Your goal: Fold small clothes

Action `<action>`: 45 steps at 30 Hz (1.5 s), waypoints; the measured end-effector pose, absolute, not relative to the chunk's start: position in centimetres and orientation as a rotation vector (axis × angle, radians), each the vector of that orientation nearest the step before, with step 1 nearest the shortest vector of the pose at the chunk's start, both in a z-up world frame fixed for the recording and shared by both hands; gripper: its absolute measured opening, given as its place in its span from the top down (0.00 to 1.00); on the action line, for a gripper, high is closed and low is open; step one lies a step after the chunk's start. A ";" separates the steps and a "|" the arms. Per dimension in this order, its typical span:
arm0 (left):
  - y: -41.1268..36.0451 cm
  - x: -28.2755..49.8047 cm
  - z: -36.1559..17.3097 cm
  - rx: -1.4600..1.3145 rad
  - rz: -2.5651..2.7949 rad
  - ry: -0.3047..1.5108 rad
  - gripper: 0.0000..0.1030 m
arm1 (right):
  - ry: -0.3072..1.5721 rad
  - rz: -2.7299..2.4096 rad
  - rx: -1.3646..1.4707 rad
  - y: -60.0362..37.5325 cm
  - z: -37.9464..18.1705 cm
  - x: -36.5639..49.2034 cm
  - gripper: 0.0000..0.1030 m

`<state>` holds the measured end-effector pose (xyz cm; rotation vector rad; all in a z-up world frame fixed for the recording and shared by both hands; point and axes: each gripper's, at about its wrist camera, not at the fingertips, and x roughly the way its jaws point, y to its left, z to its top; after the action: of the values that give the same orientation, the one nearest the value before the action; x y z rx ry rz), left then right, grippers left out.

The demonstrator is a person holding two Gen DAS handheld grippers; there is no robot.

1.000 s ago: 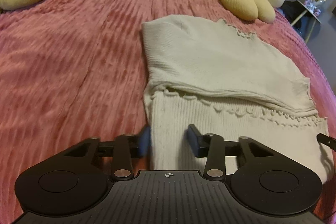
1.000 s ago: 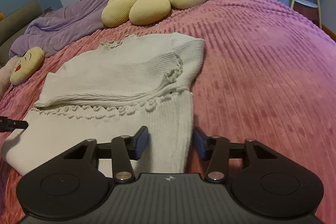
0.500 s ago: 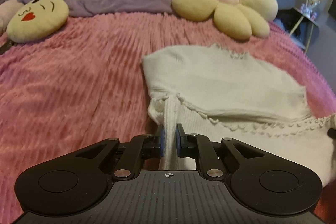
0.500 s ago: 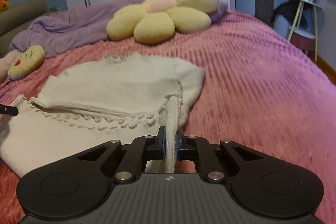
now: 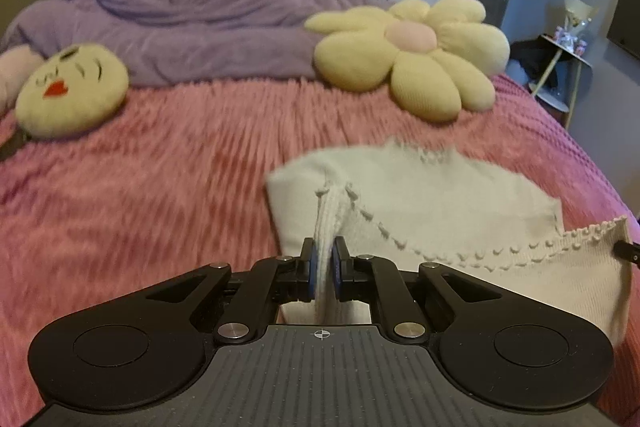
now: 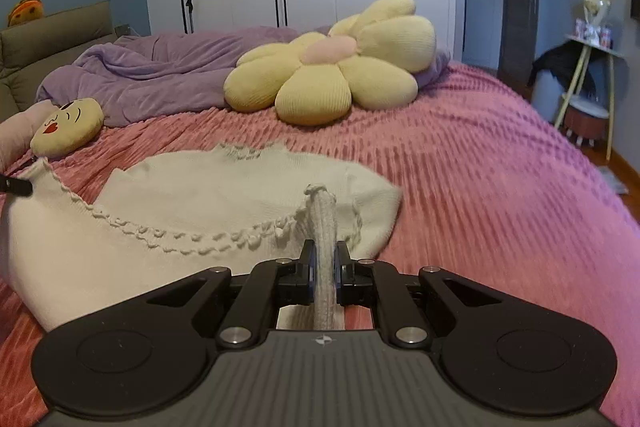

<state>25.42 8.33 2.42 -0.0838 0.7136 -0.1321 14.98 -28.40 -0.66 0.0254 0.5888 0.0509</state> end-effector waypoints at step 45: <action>3.1 43.9 -6.0 0.156 0.121 0.729 0.69 | 0.620 -0.172 -0.132 -28.9 -6.5 37.4 0.77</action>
<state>43.92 3.15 -6.02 0.1556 0.7289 0.1205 37.45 -28.90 -6.55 -0.1315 0.6204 -0.1725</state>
